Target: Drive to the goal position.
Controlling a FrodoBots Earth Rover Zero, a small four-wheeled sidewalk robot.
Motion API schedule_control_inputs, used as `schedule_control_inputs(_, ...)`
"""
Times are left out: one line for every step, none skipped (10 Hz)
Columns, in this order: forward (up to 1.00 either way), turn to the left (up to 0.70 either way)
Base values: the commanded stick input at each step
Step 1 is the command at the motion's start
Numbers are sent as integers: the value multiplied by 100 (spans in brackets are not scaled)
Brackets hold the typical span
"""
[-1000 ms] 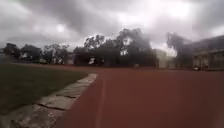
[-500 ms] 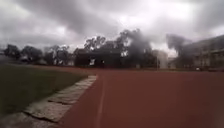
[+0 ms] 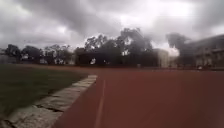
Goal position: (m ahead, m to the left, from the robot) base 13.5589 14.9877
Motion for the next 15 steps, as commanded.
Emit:
schedule_control_inputs(70,0)
schedule_control_inputs(70,0)
schedule_control_inputs(70,0)
schedule_control_inputs(70,0)
schedule_control_inputs(70,0)
schedule_control_inputs(70,0)
schedule_control_inputs(70,0)
schedule_control_inputs(70,0)
schedule_control_inputs(70,0)
schedule_control_inputs(70,0)
schedule_control_inputs(70,0)
schedule_control_inputs(70,0)
schedule_control_inputs(70,0)
schedule_control_inputs(70,0)
schedule_control_inputs(70,0)
